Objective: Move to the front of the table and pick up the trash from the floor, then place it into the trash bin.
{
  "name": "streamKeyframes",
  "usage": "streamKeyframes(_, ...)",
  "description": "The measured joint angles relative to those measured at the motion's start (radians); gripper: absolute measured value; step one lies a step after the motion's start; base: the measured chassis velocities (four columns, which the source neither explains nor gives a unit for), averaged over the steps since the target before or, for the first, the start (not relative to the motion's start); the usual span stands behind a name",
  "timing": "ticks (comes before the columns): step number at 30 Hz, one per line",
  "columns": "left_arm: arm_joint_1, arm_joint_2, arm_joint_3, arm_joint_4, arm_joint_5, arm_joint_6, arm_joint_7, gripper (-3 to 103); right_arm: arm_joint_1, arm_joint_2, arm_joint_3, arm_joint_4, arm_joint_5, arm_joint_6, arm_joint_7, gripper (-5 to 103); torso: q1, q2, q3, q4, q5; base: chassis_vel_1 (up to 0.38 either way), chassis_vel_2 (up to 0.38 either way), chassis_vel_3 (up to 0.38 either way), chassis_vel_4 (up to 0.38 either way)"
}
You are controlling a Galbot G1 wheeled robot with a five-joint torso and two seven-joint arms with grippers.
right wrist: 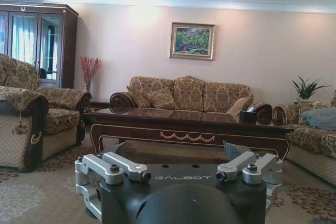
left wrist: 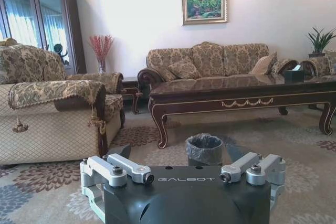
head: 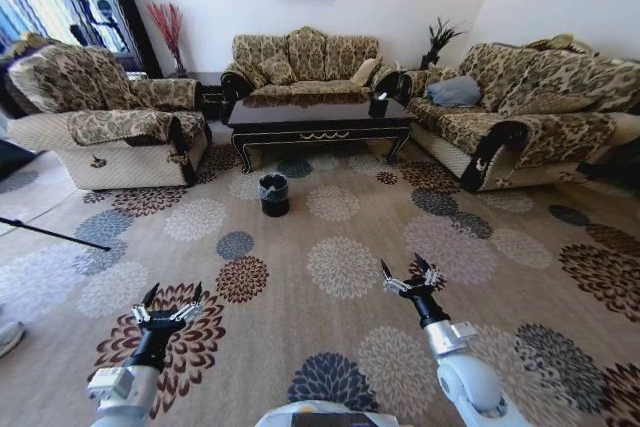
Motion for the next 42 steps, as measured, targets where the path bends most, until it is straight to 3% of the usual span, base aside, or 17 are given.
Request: streamKeyframes(42, 0.000, 0.000, 0.000, 0.000, 0.000, 0.000, 0.000, 100, 0.000, 0.000, 0.000, 0.000, 0.000, 0.000, 0.000, 100, 0.078, 0.182, 0.104, 0.0000, 0.0000, 0.000, 0.000, 0.000, 0.000)
